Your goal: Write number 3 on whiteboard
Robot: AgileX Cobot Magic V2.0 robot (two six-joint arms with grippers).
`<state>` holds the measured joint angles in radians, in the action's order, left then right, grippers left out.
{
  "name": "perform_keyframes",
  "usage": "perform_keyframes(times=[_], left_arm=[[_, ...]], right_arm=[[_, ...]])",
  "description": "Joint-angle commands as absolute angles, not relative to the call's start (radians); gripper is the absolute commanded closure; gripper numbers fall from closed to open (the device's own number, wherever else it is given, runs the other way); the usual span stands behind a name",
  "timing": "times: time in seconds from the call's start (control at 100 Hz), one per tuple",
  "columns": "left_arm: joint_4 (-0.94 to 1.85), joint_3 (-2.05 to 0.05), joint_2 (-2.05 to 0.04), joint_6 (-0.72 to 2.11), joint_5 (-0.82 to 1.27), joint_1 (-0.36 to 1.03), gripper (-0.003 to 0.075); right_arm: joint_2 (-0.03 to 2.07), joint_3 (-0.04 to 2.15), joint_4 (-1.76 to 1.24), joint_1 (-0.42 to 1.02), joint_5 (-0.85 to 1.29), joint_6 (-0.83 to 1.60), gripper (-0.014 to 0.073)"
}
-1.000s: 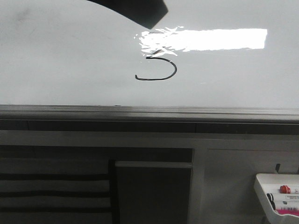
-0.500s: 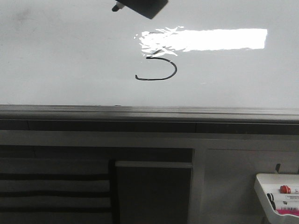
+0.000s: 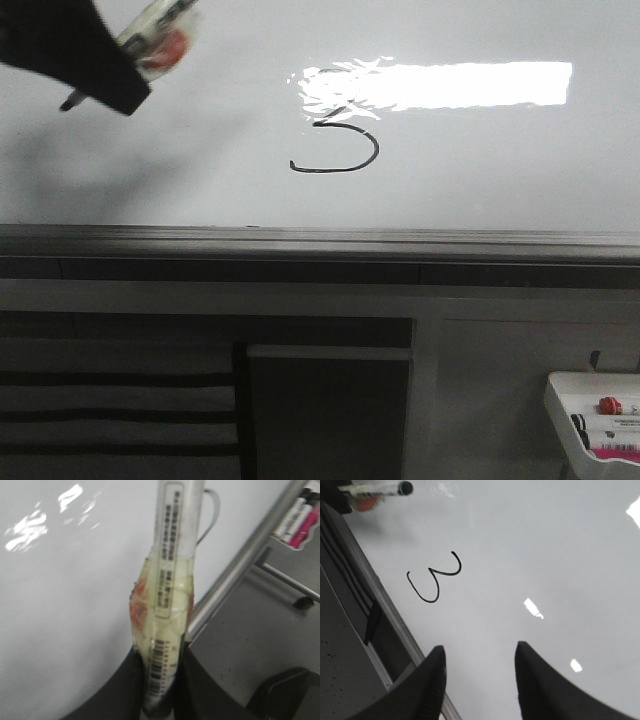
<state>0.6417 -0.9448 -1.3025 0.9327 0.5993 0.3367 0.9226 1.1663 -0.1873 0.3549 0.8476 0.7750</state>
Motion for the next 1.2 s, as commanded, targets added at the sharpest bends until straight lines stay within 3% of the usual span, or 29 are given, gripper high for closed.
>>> perform_keyframes(times=[0.0,0.15,0.32,0.74,0.86,1.19], left_arm=[[0.762,-0.89,-1.259,0.909,0.397,0.278,0.0722],[0.872,-0.794,-1.262,0.909,0.1,0.273,0.0722],[0.94,-0.782,-1.315,0.909,-0.029,0.271,0.0722],[1.011,-0.784,-1.344,0.909,-0.045,0.271,0.0696],[1.011,-0.784,-1.344,0.909,-0.026,0.271,0.0606],[1.011,-0.784,-1.344,0.909,0.028,0.271,0.0215]], right_arm=[[0.913,1.201,-0.192,0.334,0.798,0.748,0.031],[0.915,1.201,-0.192,0.333,0.798,0.732,0.031],[0.915,1.201,-0.192,0.333,0.798,0.732,0.031],[0.915,1.201,-0.192,0.333,0.798,0.732,0.031],[0.915,1.201,-0.192,0.333,0.798,0.732,0.031],[0.915,1.201,-0.192,0.333,0.793,0.678,0.031]])
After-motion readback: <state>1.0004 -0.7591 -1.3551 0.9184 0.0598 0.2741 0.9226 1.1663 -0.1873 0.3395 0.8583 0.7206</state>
